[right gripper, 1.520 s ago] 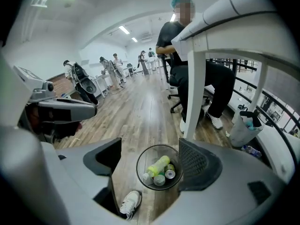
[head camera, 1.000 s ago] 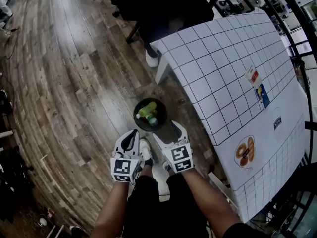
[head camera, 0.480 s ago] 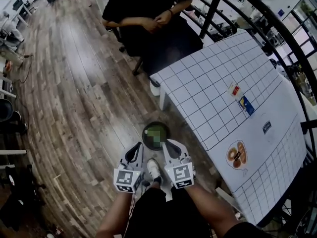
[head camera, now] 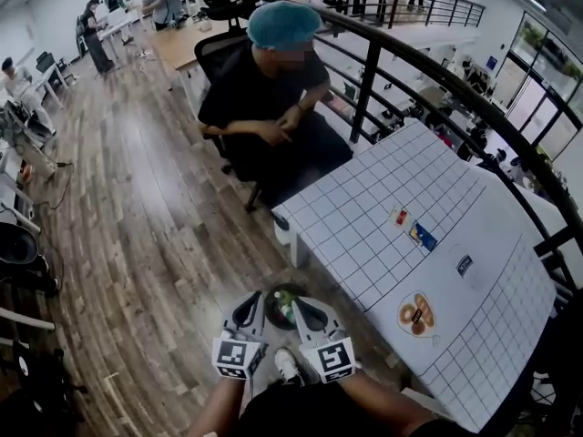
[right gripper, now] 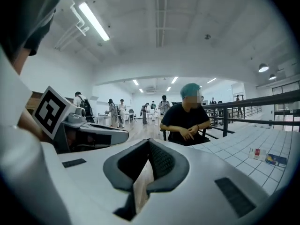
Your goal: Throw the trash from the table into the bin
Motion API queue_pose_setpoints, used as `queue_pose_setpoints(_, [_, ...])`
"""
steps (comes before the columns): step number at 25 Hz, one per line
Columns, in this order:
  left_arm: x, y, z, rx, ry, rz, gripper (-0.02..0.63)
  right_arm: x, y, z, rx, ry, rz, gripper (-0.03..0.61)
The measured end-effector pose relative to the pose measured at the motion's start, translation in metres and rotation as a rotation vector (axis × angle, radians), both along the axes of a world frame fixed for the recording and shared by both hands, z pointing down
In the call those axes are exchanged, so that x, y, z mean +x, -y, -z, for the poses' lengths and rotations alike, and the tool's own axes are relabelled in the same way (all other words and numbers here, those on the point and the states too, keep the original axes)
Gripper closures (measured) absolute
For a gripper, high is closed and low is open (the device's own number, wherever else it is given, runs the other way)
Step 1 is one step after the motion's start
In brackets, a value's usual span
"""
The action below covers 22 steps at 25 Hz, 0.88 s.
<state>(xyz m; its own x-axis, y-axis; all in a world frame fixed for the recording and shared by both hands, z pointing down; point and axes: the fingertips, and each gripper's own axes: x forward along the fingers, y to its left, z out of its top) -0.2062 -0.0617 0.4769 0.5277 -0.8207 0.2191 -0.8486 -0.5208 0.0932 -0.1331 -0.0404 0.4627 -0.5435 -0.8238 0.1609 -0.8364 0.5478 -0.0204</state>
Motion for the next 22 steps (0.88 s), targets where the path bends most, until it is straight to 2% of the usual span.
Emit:
queue_pose_setpoints(5, [0.003,0.001,0.024,0.043,0.005,0.001,0.592,0.0,0.002,0.028,0.033,-0.002,0.006,0.554])
queue_pose_setpoints(11, [0.015,-0.004,0.038,0.069,-0.024,-0.016,0.592,0.01,0.009,0.051,0.091,-0.013,-0.014,0.554])
queue_pose_setpoints(15, [0.02,-0.002,0.046,0.092,-0.013,-0.035,0.592,0.013,0.01,0.057,0.108,-0.01,-0.021,0.554])
queue_pose_setpoints(22, [0.016,-0.008,0.05,0.097,-0.014,-0.013,0.592,0.01,0.004,0.06,0.113,-0.013,-0.015,0.554])
